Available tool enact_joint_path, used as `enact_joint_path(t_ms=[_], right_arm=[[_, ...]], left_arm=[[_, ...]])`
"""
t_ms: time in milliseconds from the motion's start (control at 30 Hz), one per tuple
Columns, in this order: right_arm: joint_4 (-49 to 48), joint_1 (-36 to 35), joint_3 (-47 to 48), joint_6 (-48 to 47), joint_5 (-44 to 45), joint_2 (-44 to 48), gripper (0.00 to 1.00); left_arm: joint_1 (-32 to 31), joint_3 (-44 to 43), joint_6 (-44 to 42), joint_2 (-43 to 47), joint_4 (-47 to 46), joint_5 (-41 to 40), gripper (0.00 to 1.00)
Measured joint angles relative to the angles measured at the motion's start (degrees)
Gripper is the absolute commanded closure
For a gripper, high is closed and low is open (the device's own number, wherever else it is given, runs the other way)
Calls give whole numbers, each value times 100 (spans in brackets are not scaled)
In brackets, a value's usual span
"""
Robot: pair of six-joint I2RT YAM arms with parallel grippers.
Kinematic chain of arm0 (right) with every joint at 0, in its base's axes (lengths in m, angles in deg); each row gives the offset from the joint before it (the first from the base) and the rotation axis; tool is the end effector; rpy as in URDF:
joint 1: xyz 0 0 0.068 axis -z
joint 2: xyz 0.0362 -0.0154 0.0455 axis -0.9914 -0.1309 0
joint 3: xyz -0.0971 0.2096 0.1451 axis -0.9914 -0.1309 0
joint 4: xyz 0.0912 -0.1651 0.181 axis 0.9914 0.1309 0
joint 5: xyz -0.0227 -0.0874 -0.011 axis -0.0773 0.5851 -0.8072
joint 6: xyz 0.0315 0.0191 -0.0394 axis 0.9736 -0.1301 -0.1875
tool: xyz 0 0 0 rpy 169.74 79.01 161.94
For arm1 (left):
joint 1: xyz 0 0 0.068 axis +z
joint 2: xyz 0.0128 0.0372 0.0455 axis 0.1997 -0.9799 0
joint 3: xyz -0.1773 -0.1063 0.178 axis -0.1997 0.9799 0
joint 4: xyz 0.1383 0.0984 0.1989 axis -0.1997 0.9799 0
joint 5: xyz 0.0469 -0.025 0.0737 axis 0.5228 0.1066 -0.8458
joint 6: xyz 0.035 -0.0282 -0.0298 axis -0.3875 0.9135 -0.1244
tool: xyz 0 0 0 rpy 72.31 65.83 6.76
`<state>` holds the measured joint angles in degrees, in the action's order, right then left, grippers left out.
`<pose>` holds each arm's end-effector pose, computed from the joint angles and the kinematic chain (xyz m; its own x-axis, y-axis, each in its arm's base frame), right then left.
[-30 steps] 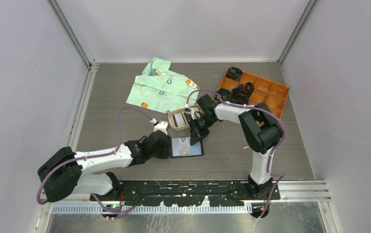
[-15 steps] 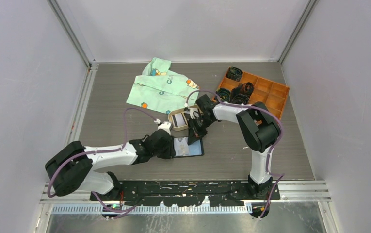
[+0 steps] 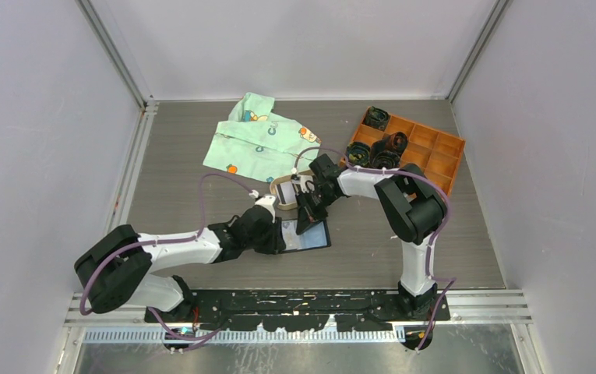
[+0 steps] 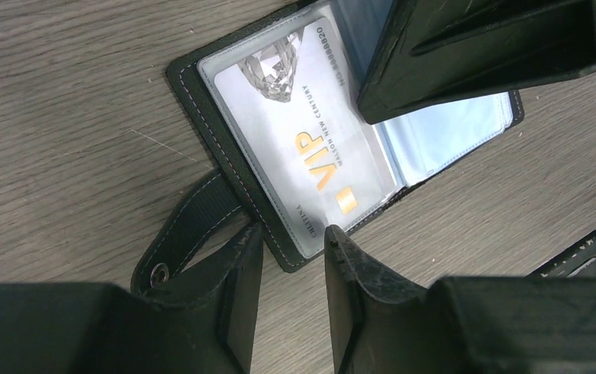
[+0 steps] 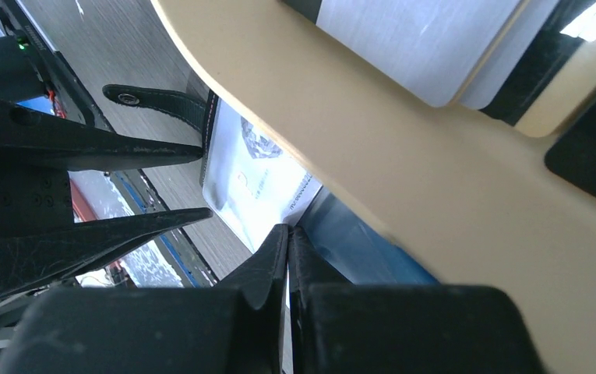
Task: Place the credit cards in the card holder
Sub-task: Insert the credit card into the card holder.
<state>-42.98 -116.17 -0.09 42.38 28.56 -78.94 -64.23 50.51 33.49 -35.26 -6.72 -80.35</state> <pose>0.2876 0.2207 0.1245 -0.8780 -0.4382 -0.1925 -0.4386 0.5754 0.6903 0.1524 -0.1960 0.1515 -0.8401 0.0042 -0.5423 0.2758 0.8644 -0.4205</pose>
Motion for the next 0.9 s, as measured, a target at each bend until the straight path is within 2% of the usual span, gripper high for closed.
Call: enact_joint_path(t_ms=[333,667,800,867,900], right_arm=[[129,7,4,-363,24,151,91],[684,116,260,-1377,234,1263,89],[822,286,267,-1718,404,2048,83],[850,455,269,-1840,463,2518,73],[855,570,269,-1893,507,2774,64]], left_arm=[[116,131,4,262,-79,208,57],[164,201,-133,1875,9,280,39],[186,223,-118,2623,24,249,28],[197,225,-55,2855,15,234,23],[203,225,-33,2933,9,225,21]])
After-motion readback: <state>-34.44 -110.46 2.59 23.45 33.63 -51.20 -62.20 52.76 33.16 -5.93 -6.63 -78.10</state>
